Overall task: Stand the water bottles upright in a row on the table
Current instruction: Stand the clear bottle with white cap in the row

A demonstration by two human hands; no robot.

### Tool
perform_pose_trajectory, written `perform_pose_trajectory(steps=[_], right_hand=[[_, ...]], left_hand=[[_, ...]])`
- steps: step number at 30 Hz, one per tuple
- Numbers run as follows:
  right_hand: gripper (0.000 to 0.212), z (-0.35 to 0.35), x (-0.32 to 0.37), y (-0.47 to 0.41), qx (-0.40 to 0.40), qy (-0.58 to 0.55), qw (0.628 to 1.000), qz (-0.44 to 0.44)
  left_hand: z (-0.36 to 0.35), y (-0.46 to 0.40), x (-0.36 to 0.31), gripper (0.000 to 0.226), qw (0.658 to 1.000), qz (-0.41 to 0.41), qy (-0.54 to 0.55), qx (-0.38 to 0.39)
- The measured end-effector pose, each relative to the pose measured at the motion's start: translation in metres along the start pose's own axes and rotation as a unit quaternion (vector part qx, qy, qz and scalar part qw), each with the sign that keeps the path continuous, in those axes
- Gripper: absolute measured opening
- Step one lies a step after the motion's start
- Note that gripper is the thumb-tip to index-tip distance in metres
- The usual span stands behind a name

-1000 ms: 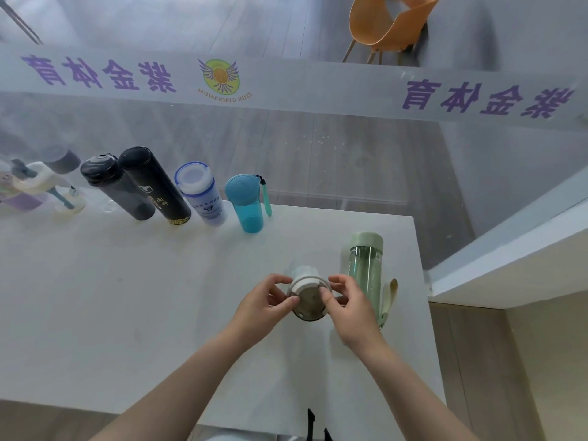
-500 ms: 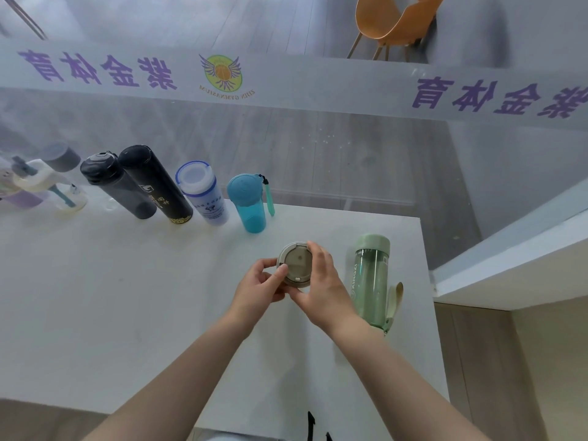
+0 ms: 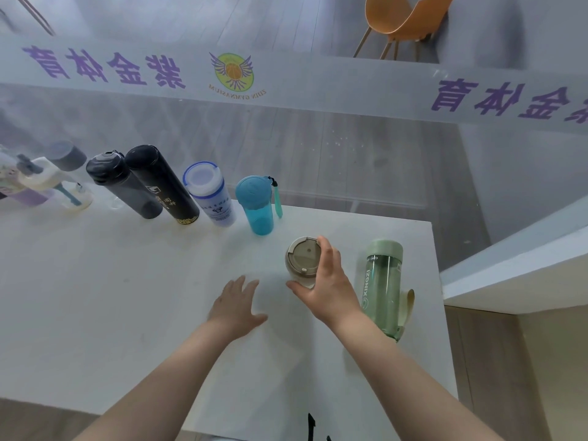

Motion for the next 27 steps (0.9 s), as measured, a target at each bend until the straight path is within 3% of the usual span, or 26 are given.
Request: perform_pose_trajectory(steps=[8, 27], right_hand=[[0.088, -0.001, -0.002, -0.015, -0.025, -0.009, 1.0, 0.012], [0.088, 0.007, 0.008, -0.127, -0.039, -0.011, 0.999, 0.023]], left_hand=[[-0.015, 0.0, -0.001, 0.117, 0.993, 0.005, -0.117, 0.021], [-0.014, -0.002, -0.001, 0.117, 0.993, 0.001, -0.118, 0.033]])
Point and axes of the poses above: each hand's wrist, its own y-axis away from the middle knuckle, its own z-axis out of the back of the hand, x = y × z, the point moved 3 cm from there along -y, towards the middle knuckle, and after that the axes turned 2 degrees about -y, right-handed, at the moved point
